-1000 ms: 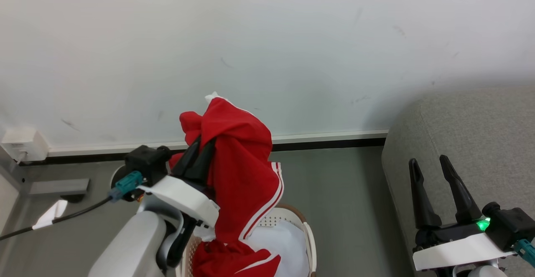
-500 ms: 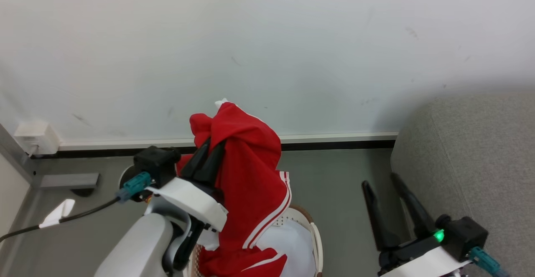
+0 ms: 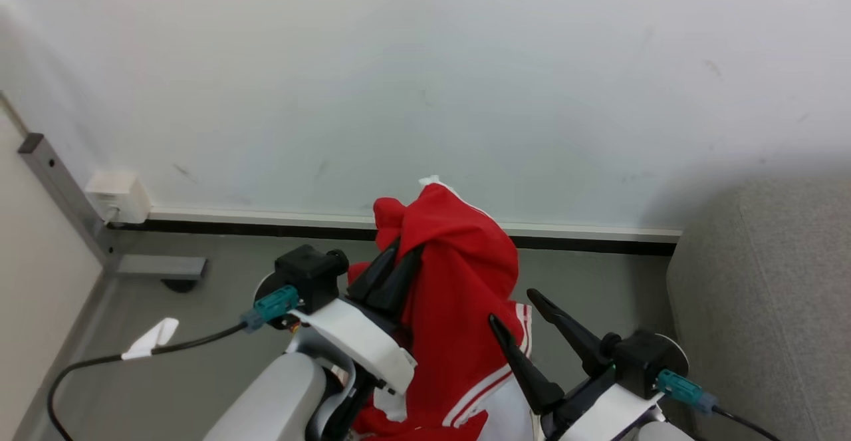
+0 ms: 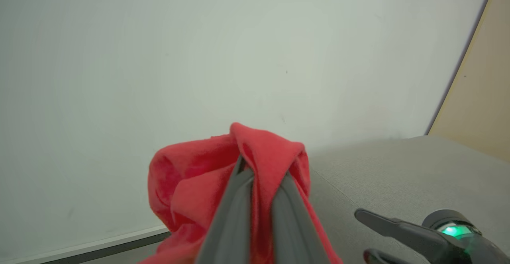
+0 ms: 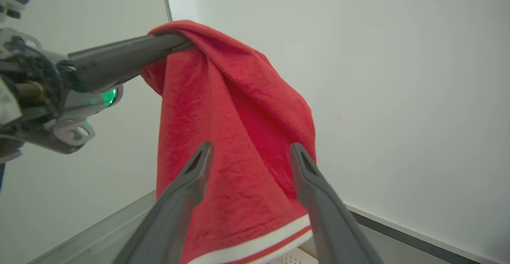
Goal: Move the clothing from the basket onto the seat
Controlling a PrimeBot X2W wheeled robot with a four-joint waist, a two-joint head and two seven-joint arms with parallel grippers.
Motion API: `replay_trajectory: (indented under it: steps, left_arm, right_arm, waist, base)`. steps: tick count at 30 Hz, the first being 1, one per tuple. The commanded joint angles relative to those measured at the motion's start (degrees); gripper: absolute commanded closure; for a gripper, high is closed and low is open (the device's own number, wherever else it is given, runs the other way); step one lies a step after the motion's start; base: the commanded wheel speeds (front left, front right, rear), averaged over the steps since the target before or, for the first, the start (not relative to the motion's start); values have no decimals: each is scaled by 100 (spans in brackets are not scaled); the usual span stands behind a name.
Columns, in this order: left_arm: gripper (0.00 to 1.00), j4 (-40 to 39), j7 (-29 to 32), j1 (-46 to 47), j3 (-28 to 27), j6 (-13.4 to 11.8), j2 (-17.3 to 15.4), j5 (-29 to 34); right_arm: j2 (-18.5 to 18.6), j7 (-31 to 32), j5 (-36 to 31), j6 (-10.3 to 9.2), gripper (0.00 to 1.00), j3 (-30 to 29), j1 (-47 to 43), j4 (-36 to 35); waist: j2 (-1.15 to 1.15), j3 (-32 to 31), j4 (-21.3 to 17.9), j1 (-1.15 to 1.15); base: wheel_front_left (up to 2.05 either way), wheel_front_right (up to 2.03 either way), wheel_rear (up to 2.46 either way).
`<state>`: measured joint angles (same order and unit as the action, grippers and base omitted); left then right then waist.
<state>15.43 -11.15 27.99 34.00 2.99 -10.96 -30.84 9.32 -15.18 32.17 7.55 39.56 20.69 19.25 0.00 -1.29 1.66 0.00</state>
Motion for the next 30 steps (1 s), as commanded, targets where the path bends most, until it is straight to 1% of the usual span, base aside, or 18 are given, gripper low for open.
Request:
replay_trajectory:
  steps: [1,5,12,17,21,22,23,24,25,30]
  left_arm:
    - [100,-25,15,-58,22,33,29,-87]
    - [100,-38,49,-42,173,111,151,-102]
    - [100,-75,130,21,515,239,354,-123]
    - [100,-128,169,-16,679,271,410,-155]
    - [100,-181,192,-62,758,291,443,-216]
    - [100,-186,200,-72,770,289,443,-214]
    - [100,-189,204,-79,779,291,440,-224]
    - [100,-191,210,-84,786,292,439,-236]
    - [100,-193,215,-87,792,290,438,-247]
    - [100,-186,201,-108,779,244,396,-261]
  right_arm:
    - [45,5,107,-12,0,93,135,102]
    - [91,6,327,-12,0,493,429,444]
    - [39,5,894,-12,0,1178,828,1094]
    - [20,6,1204,-12,0,1670,1077,1565]
    - [-72,6,1353,-12,0,1833,1214,1855]
    - [-101,6,1391,-12,23,1836,1239,1894]
    - [-124,6,1422,-12,61,1840,1257,1918]
    - [-133,6,1440,-12,92,1839,1276,1932]
    - [-133,6,1447,-12,100,1830,1293,1941]
    - [-127,6,1428,-12,100,1721,1262,1908]
  waist:
    - [0,-43,141,0]
    - [0,-75,358,0]
    - [0,-115,699,0]
    - [0,-139,825,0]
    - [0,-142,867,0]
    - [0,-143,873,0]
    - [0,-144,877,0]
    - [0,-145,879,0]
    - [0,-148,880,0]
    - [0,-163,857,0]
  base:
    - [0,0,0]
    - [0,0,0]
    - [0,0,0]
    - [0,0,0]
    - [0,0,0]
    - [0,0,0]
    - [0,0,0]
    - [0,0,0]
    - [0,0,0]
    - [0,0,0]
